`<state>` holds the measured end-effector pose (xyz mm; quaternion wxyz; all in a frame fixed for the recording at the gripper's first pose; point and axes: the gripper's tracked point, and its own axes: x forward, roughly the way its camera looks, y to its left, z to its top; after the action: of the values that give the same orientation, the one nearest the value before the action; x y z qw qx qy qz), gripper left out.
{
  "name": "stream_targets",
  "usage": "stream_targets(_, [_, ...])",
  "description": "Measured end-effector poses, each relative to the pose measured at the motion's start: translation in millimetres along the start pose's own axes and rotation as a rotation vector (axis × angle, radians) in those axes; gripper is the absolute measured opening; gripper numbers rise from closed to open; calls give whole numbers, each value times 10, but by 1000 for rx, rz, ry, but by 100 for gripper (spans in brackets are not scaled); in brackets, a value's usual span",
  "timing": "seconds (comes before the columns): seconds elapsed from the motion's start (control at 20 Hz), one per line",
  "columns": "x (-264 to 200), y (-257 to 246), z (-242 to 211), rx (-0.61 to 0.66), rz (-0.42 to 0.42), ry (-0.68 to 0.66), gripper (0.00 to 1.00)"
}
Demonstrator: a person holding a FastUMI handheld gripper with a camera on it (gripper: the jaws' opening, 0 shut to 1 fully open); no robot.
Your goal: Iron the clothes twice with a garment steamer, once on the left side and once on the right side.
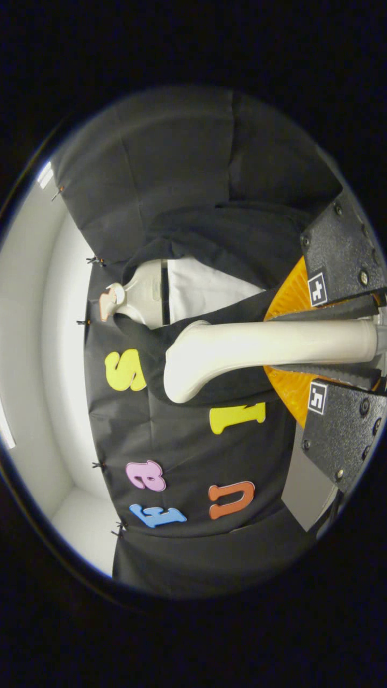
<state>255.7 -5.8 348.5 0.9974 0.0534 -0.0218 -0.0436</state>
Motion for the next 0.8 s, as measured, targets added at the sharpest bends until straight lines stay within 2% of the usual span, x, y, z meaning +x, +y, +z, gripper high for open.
stream_targets(0.35, [73, -158, -398, -13, -38, 92, 38])
stream_targets(0.8, [89, -258, -685, -18, -80, 140, 38])
